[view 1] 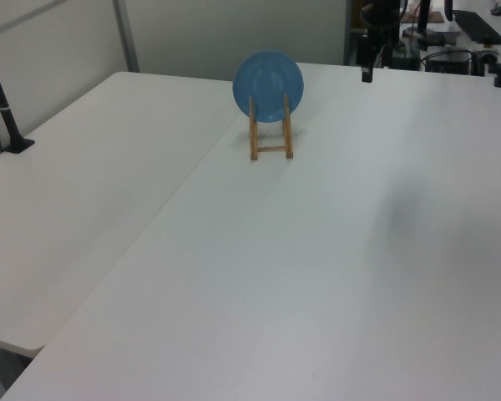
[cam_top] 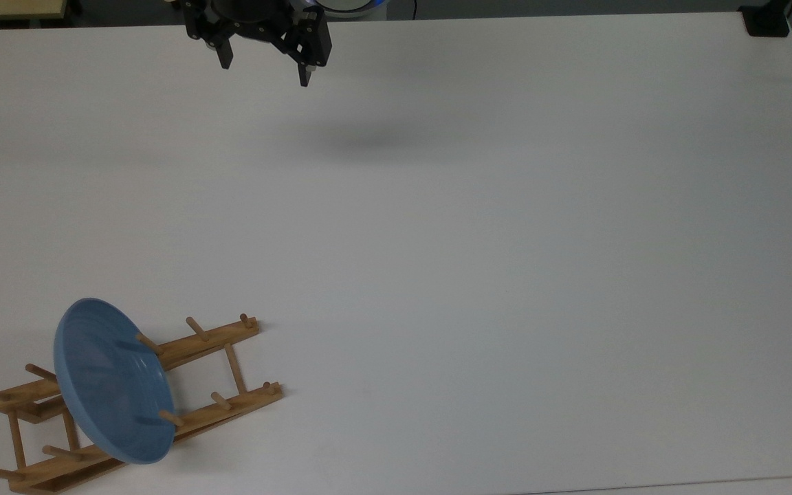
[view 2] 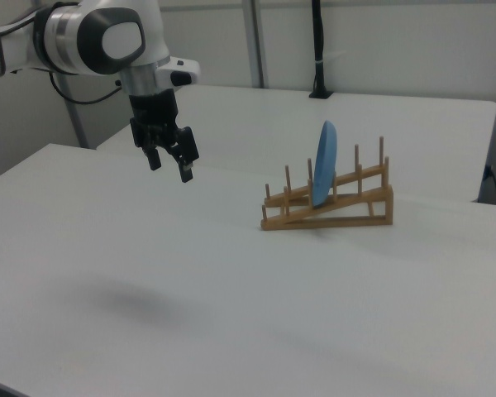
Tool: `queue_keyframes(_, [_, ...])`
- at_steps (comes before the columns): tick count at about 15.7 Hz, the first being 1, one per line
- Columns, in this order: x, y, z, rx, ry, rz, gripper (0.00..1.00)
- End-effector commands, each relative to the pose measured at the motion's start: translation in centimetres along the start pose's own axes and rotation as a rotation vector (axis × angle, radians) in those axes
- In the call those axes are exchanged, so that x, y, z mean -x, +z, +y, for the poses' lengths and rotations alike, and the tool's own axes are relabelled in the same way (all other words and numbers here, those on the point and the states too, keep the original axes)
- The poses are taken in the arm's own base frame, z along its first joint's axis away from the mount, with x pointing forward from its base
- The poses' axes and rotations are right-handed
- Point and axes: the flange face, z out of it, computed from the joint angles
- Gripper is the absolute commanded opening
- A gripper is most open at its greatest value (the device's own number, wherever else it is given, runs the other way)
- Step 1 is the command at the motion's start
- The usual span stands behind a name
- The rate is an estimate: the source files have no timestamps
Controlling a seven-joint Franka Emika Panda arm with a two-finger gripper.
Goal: Pick plate from plate rack
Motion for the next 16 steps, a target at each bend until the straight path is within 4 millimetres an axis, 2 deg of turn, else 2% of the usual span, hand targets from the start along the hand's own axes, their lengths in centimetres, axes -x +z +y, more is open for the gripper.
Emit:
queue_keyframes(1, [0.1, -0.2, -0.1, 0.001, -0.026, -0.006, 1.0])
queue_keyframes(6, [-0.1, -0.1, -0.1, 0.021, -0.034, 0.002, 1.0])
queue_keyframes(11, [-1.6, -1.4, -0.3, 0.061, -0.07, 0.15, 1.0])
queue_keyframes(15, [-5.2, -0.1, -0.3, 0.087, -0.085, 0.329, 1.0])
queue_keyframes(16, [-6.1, -0.6, 0.4, 0.085, -0.076, 0.381, 1.0])
